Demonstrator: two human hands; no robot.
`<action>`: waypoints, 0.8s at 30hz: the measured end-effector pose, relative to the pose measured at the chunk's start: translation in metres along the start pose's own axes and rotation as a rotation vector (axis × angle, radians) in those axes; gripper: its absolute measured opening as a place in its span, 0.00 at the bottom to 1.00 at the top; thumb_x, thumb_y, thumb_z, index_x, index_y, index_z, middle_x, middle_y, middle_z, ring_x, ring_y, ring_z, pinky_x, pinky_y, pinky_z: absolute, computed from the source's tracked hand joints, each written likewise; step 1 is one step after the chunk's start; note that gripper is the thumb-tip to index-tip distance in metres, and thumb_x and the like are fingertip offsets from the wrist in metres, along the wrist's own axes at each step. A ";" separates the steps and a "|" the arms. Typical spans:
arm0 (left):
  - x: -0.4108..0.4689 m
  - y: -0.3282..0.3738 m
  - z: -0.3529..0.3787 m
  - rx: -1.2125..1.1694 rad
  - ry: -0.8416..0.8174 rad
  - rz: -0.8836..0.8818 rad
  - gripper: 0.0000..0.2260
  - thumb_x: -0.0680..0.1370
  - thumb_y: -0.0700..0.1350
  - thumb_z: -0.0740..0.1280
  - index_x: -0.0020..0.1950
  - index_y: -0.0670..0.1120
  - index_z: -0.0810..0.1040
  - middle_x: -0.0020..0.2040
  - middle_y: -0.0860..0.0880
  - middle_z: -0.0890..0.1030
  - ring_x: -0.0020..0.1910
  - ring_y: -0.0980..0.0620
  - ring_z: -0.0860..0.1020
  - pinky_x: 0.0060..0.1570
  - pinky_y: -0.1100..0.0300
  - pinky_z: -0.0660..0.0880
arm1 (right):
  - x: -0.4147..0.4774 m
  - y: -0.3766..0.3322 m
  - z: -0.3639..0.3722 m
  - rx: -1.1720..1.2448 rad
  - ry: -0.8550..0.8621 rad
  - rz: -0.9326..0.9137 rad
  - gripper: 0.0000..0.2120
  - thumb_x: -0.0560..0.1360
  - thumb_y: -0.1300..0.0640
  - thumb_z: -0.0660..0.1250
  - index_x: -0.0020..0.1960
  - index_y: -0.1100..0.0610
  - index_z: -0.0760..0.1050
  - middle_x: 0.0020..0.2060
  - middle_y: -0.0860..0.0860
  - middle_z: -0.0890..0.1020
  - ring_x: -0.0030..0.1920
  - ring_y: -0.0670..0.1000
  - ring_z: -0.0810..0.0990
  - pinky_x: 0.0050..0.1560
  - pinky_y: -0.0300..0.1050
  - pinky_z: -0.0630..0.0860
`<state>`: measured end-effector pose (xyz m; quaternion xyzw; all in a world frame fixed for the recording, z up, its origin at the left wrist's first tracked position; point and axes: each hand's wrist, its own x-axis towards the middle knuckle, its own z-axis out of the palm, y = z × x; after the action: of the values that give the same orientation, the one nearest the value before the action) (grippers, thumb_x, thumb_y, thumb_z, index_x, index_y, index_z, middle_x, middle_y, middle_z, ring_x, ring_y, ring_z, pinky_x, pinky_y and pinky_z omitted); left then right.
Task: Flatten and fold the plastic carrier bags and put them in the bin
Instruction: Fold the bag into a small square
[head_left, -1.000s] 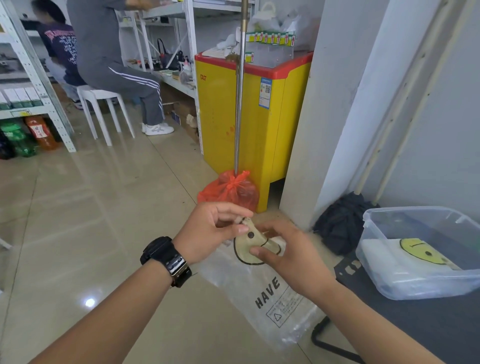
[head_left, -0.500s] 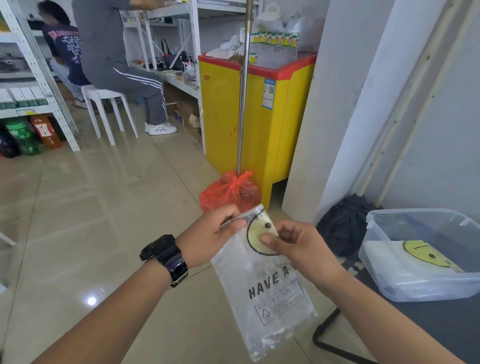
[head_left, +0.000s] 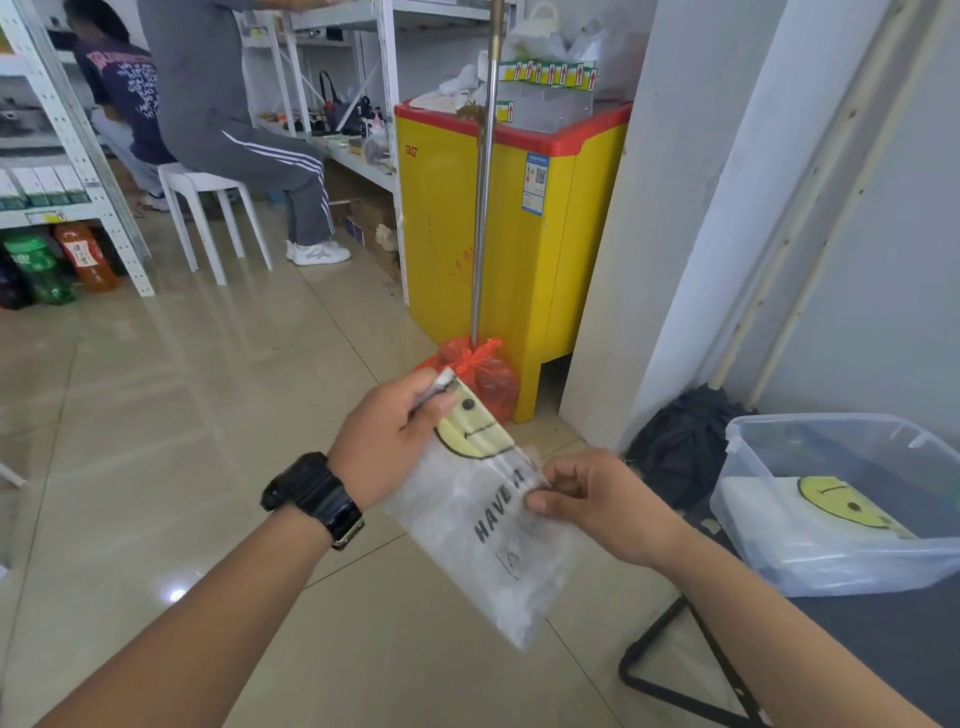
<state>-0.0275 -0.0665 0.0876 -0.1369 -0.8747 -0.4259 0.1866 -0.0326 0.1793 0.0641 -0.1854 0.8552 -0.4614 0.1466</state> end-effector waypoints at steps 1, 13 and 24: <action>0.002 -0.002 -0.005 0.005 0.050 -0.014 0.17 0.77 0.58 0.58 0.36 0.47 0.67 0.30 0.55 0.64 0.28 0.56 0.63 0.31 0.54 0.62 | 0.000 0.002 -0.005 -0.081 -0.035 0.026 0.11 0.77 0.53 0.71 0.45 0.61 0.81 0.39 0.60 0.86 0.35 0.56 0.83 0.40 0.49 0.78; -0.006 0.019 0.004 -0.215 -0.148 -0.018 0.11 0.72 0.59 0.71 0.41 0.52 0.79 0.34 0.54 0.79 0.33 0.58 0.75 0.36 0.62 0.70 | -0.002 -0.017 0.014 0.232 0.056 -0.025 0.06 0.74 0.62 0.75 0.48 0.64 0.83 0.38 0.56 0.83 0.37 0.49 0.78 0.42 0.43 0.75; -0.018 0.033 0.031 -0.619 -0.172 -0.444 0.06 0.79 0.40 0.66 0.55 0.44 0.79 0.49 0.48 0.86 0.45 0.51 0.85 0.40 0.62 0.80 | -0.004 -0.016 0.010 0.664 0.316 0.053 0.09 0.77 0.61 0.70 0.55 0.63 0.81 0.47 0.58 0.87 0.48 0.60 0.87 0.51 0.56 0.83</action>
<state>-0.0049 -0.0237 0.0848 -0.0292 -0.7257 -0.6866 -0.0345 -0.0217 0.1655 0.0730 -0.0320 0.6755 -0.7327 0.0765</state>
